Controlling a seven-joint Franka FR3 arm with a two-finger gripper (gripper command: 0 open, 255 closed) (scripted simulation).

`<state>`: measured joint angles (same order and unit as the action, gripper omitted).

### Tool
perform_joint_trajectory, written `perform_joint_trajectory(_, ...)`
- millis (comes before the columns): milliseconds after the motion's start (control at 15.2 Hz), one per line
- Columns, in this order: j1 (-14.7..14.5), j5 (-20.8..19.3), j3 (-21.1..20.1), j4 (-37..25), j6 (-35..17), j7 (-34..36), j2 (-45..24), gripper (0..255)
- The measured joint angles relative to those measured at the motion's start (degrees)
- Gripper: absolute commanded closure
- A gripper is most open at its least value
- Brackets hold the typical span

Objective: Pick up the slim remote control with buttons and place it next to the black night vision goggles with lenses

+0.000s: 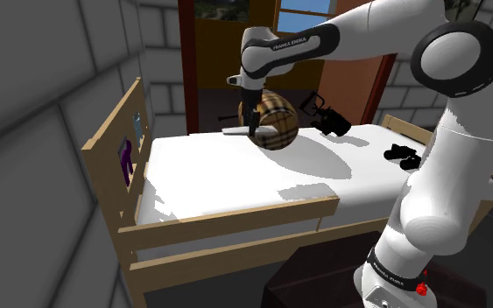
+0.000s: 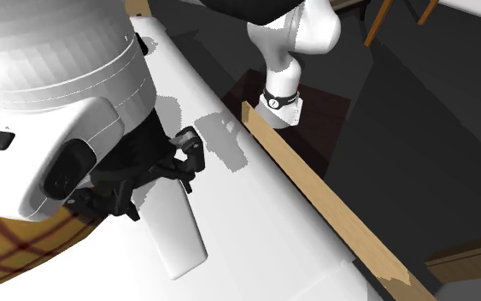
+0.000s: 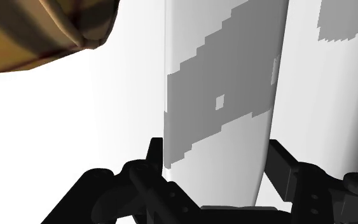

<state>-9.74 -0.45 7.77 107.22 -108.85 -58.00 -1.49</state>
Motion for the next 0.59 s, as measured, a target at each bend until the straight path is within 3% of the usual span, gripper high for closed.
perform_joint_trajectory(594, 3.7, -3.2, 3.6, 17.3, -1.8, -5.8, 15.9, 255)
